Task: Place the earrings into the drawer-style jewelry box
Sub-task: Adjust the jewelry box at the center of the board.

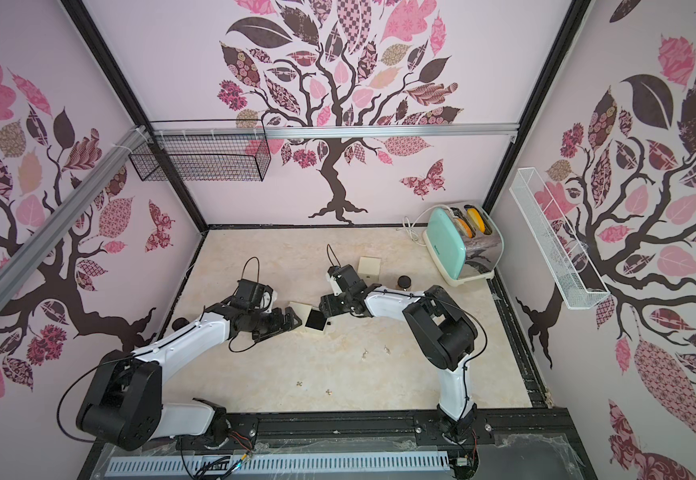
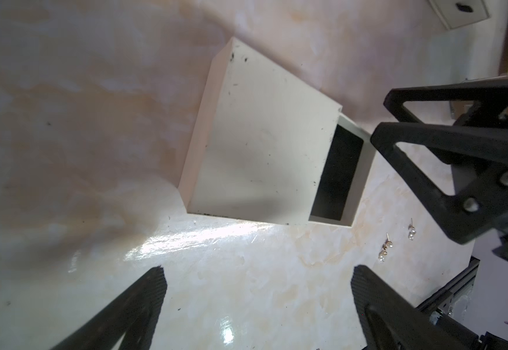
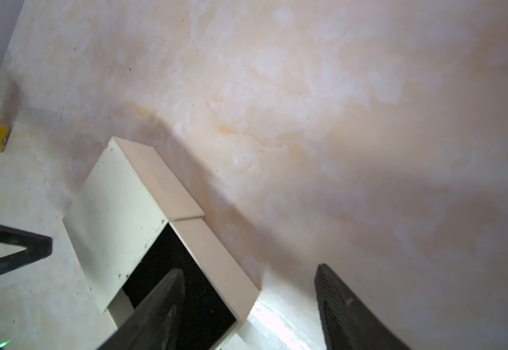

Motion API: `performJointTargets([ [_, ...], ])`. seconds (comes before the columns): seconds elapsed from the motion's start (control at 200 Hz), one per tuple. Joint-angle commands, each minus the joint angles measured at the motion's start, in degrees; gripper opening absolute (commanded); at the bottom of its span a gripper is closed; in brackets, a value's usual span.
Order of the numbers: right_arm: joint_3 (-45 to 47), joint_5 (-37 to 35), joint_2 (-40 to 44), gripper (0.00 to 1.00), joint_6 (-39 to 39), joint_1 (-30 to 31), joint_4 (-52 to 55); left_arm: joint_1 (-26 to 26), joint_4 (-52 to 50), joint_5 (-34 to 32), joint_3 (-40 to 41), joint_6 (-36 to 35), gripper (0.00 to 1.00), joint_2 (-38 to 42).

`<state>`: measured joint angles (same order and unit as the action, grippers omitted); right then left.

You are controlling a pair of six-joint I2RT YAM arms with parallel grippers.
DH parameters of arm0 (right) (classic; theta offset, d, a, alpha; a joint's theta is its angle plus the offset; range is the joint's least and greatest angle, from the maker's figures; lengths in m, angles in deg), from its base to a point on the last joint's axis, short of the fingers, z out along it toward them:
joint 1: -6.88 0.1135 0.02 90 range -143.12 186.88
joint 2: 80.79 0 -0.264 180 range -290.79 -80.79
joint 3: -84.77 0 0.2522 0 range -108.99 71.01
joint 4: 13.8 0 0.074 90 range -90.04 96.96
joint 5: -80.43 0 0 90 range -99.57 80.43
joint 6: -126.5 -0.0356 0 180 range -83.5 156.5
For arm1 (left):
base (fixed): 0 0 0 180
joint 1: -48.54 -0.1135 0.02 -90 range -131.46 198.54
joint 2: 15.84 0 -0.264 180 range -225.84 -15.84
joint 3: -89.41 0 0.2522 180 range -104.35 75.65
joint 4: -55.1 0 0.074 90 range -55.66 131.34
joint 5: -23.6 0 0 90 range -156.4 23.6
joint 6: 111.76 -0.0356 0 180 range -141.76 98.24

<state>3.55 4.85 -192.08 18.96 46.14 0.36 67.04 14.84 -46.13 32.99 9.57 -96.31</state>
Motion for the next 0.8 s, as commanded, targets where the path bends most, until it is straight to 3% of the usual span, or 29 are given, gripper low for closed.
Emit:
performJointTargets([
  [0.0,0.0,6.4,0.5,0.63,1.0,0.6,-1.0,0.2,4.0,2.1,-1.7,0.8,0.98,-2.3],
  [0.335,5.9,8.9,4.0,0.56,0.3,0.7,-2.6,1.1,6.7,3.9,-5.7,0.5,0.98,-9.0],
  [0.79,11.1,9.4,7.8,0.55,-1.5,2.2,-4.5,2.2,7.8,4.2,-7.4,0.4,0.98,-11.9],
])
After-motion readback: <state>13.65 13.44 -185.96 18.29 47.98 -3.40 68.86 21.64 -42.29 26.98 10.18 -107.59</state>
